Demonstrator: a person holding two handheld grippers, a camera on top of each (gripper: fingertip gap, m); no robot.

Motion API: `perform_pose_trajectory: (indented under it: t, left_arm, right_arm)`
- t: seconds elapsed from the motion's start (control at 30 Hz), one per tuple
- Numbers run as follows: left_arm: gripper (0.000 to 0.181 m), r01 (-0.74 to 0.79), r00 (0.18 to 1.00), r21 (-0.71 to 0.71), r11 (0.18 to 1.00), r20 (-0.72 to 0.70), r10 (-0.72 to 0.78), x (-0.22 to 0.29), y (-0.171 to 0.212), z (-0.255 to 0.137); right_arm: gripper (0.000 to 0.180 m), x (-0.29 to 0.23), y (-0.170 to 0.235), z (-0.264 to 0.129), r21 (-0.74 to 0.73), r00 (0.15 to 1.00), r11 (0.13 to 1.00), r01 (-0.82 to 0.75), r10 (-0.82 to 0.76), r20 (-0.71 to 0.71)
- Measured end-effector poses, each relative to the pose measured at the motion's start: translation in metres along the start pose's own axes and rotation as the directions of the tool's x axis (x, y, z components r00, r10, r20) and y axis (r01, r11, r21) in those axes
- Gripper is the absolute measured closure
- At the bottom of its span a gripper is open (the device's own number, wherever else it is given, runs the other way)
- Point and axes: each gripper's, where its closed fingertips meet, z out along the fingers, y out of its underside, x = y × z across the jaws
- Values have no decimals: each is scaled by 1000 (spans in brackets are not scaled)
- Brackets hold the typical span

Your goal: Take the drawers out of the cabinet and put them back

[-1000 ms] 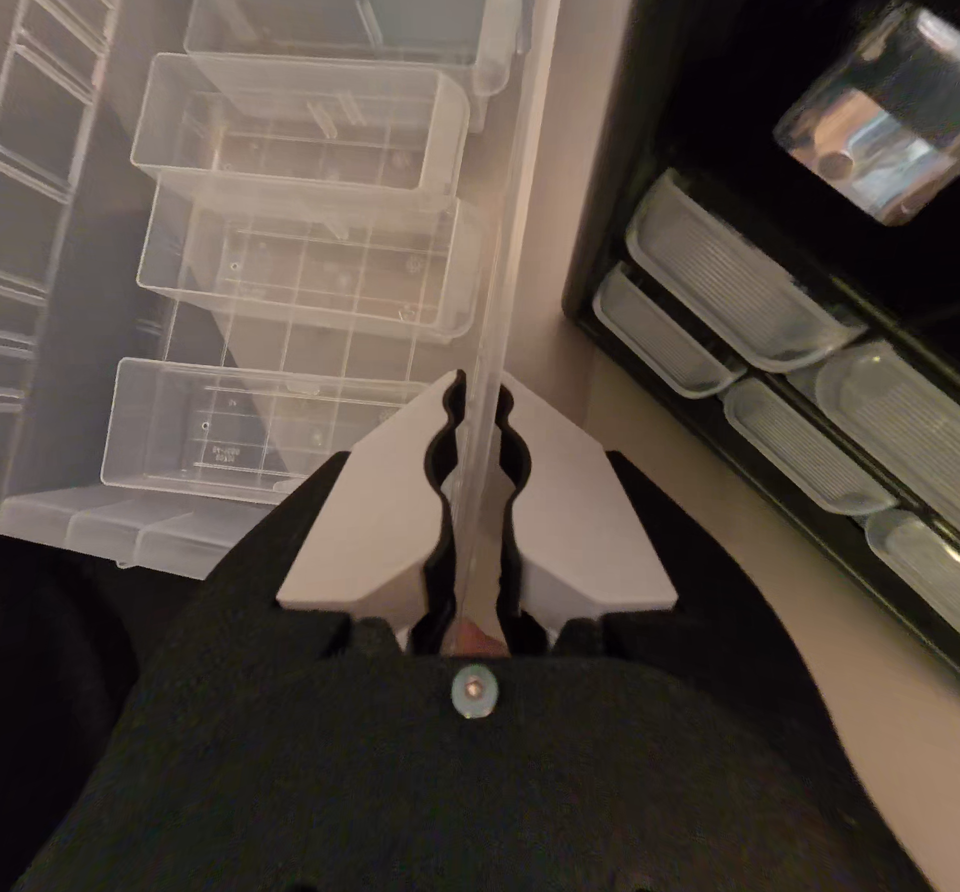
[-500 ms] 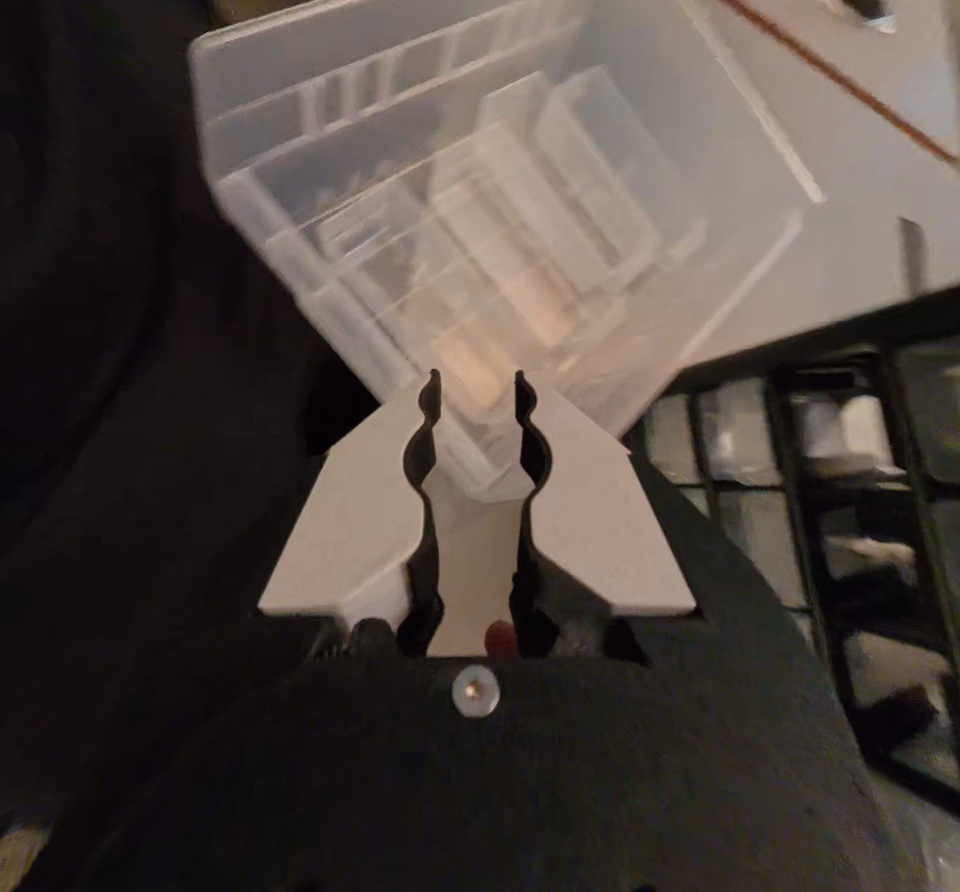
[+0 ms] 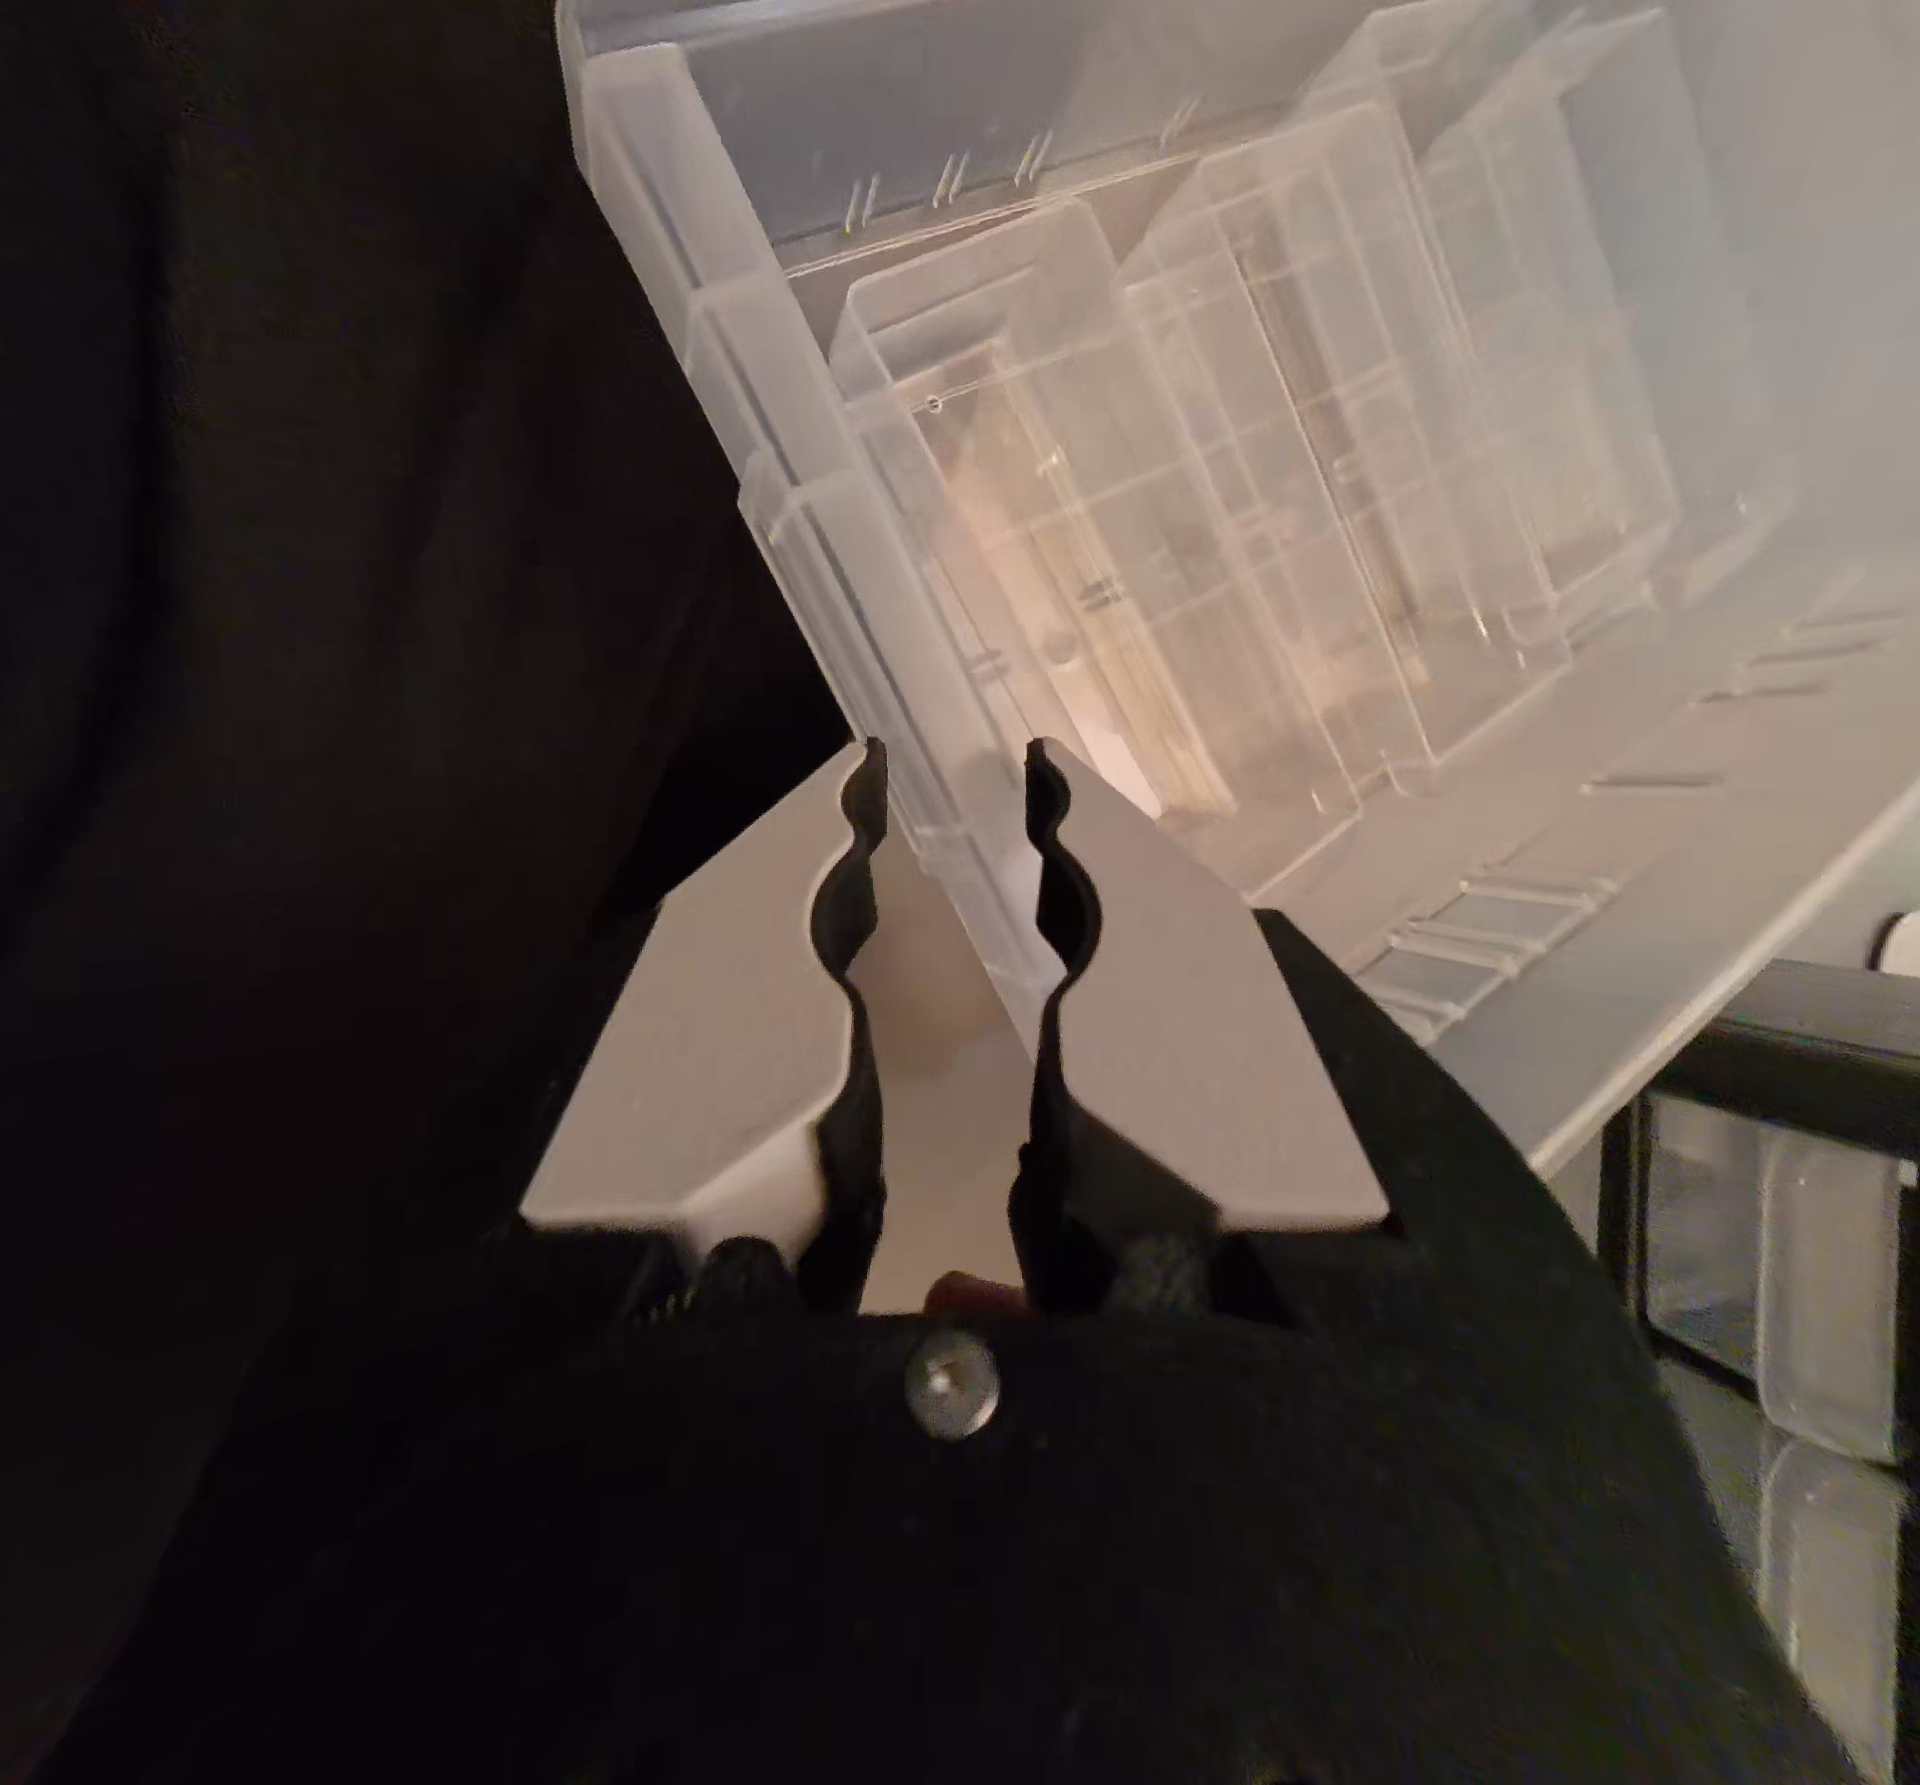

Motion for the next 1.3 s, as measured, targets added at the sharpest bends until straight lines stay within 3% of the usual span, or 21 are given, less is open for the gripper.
perform_pose_trajectory:
  t: [0.43, 0.53, 0.67, 0.77, 0.9, 1.1, 1.17, 1.3]
  left_arm:
    - [178, -52, 998, 125, 991, -28, 56, 28, -49, -41]
    - [178, -65, 996, 137, 988, -49, 72, 39, -55, -46]
    - [178, -80, 993, 154, 985, -76, 92, 52, -61, -51]
    - [178, -79, 988, 183, 980, -114, 101, 70, -69, -55]
    - [178, -68, 969, 228, 971, -216, 118, 114, -82, -59]
    - [178, -143, 907, 263, 954, -351, 232, 230, -89, -55]
    - [178, -192, 878, 281, 940, -380, 293, 278, -86, -52]
    - [178, -279, 791, 304, 911, -464, 398, 380, -68, -48]
  right_arm:
    - [152, 106, -93, 104, 111, 957, 982, -150, 172, -233]
    - [151, 115, -121, 107, 248, 955, 944, -216, 258, -150]
    - [151, 112, -135, 68, 355, 952, 905, -236, 289, -104]
    - [147, 117, -131, 16, 444, 927, 855, -267, 353, -123]
    - [120, 138, -111, -76, 577, 835, 775, -259, 479, -270]
    - [98, 125, -80, -198, 707, 699, 680, -195, 602, -386]
    - [90, 116, -70, -224, 720, 647, 671, -179, 631, -428]
    - [96, 100, -47, -254, 724, 565, 667, -178, 671, -479]
